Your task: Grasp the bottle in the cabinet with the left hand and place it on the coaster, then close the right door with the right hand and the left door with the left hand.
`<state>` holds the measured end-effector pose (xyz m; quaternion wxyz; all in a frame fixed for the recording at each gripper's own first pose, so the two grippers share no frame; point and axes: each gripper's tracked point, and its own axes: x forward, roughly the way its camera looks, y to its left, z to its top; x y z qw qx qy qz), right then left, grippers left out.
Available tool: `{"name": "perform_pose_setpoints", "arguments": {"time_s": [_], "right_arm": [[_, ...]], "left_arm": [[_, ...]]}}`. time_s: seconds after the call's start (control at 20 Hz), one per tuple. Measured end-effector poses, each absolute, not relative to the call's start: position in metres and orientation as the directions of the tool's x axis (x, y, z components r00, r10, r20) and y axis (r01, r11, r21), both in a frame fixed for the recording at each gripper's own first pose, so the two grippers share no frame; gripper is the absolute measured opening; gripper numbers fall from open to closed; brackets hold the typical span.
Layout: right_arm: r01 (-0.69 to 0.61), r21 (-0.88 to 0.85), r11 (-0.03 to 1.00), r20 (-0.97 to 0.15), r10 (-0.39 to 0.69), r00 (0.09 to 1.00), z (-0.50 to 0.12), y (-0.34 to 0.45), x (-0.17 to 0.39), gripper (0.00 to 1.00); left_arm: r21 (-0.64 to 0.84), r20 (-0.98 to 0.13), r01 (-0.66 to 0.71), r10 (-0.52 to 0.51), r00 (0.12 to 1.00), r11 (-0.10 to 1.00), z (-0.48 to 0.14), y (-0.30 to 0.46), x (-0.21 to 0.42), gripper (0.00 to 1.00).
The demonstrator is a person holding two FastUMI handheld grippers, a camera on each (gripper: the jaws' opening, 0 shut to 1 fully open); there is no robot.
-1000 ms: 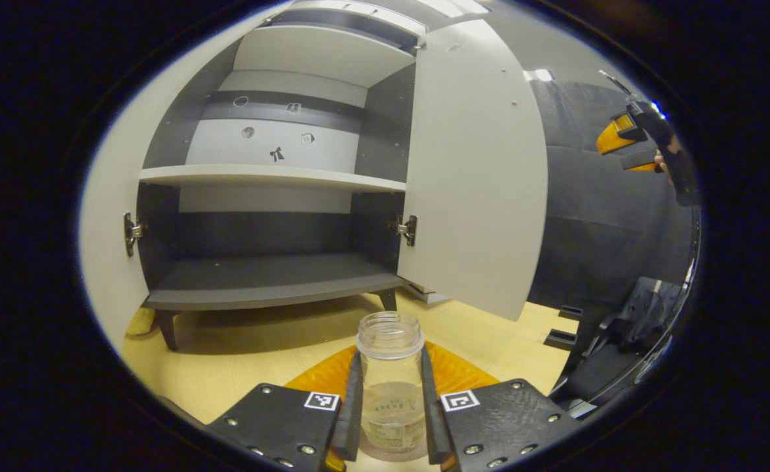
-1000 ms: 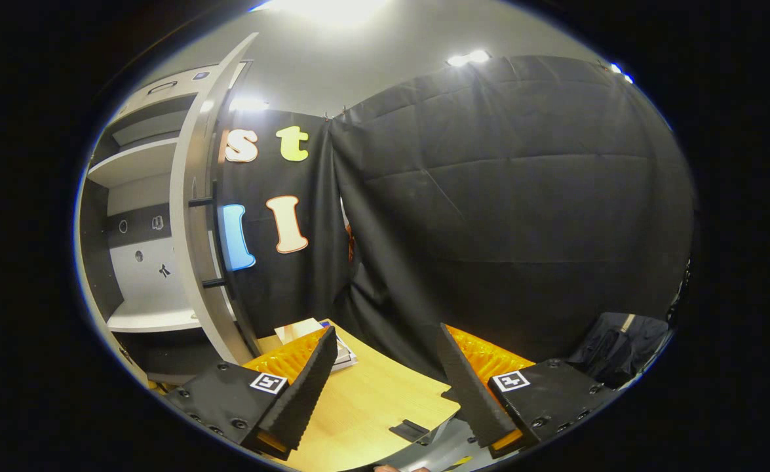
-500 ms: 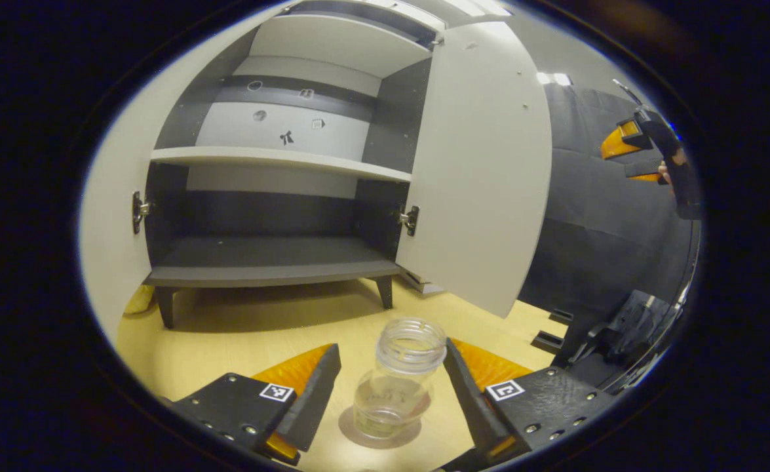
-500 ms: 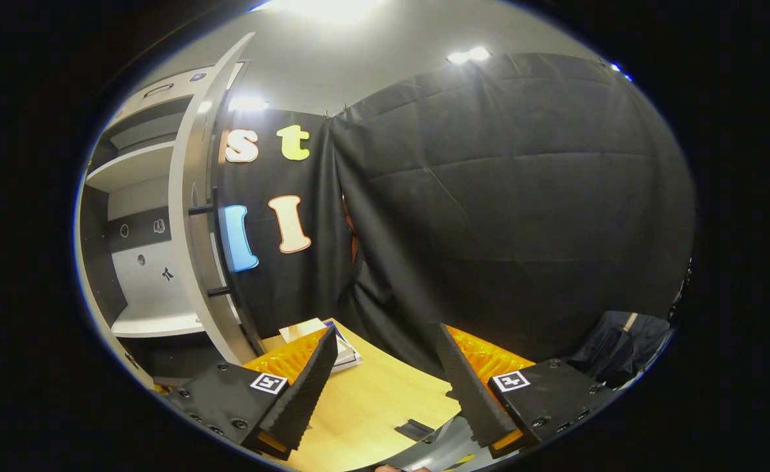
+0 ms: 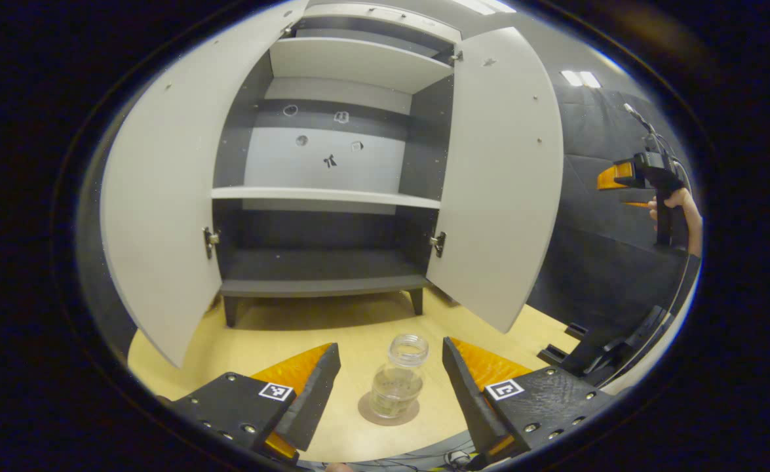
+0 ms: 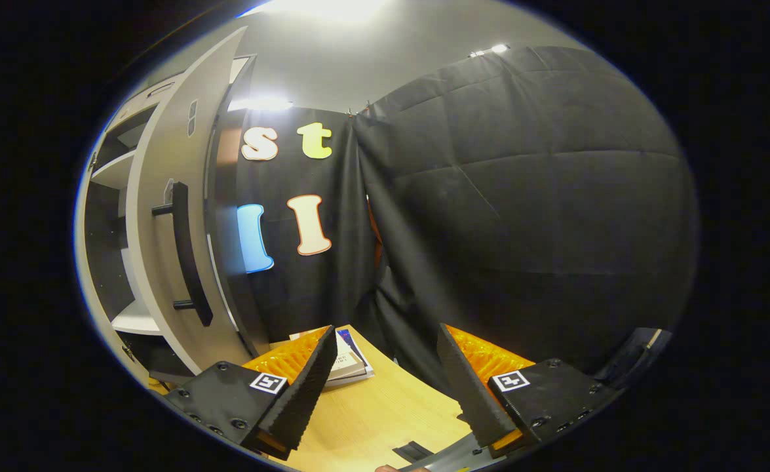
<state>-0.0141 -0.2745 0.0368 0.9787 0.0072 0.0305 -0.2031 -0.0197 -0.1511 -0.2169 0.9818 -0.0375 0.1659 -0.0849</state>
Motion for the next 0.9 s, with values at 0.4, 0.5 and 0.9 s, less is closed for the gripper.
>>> {"name": "perform_pose_setpoints", "arguments": {"time_s": [0.4, 0.5, 0.9], "right_arm": [[0.157, 0.032, 0.987, -0.067, -0.154, 0.986, 0.047, -0.271, 0.044, 0.98], [0.099, 0.028, 0.995, -0.061, -0.097, 0.993, 0.052, -0.267, 0.054, 0.98], [-0.057, 0.036, 0.998, -0.001, 0.057, 0.998, 0.096, -0.244, 0.075, 0.97]], "left_arm": [[-0.063, -0.199, -0.162, 0.147, 0.969, 0.985, -0.107, -0.118, -0.018, 0.96], [-0.047, -0.164, -0.219, 0.208, 0.964, 0.975, -0.082, -0.111, -0.017, 0.96], [-0.040, -0.149, -0.344, 0.335, 0.930, 0.938, -0.024, -0.084, -0.008, 0.90]]}}
